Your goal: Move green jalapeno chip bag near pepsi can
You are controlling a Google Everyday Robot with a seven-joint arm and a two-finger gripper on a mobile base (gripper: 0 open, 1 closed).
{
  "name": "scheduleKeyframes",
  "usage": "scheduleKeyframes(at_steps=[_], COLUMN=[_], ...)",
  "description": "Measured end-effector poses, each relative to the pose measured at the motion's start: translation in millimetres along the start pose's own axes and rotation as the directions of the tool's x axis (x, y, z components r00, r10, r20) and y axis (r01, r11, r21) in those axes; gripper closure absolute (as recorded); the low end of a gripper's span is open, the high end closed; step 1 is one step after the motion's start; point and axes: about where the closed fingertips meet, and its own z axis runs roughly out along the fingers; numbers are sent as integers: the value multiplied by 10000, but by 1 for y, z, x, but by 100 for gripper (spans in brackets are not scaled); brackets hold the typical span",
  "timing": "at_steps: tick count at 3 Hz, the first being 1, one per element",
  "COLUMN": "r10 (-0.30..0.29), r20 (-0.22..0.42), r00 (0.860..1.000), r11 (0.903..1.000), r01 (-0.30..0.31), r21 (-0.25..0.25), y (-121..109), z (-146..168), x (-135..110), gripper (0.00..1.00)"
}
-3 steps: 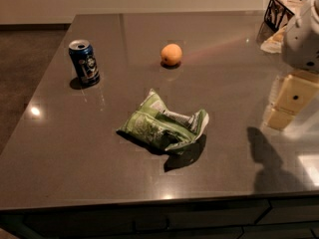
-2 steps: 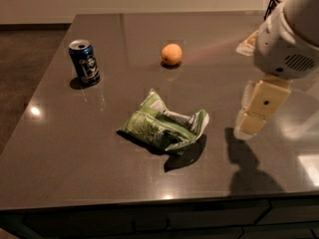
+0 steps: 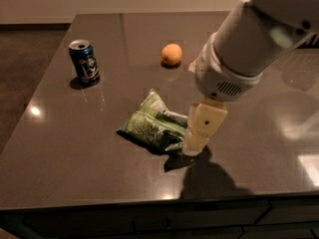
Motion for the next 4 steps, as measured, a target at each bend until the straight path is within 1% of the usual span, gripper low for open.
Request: scheduleKeyframes(at_steps=[1,2,3,4], r10=[-93,-94,-115,-53], r20=[209,387,342,247], r00=[9997,9992,9993,9997], r11=[9998,9994,9987,9981], r01=[96,107,132,68], r21=[-155,-329,-501,-620], y=[6,6,6,3], z=[34,59,75,83], x=[-19,-32,-41,-44], gripper=[0,0,0,18])
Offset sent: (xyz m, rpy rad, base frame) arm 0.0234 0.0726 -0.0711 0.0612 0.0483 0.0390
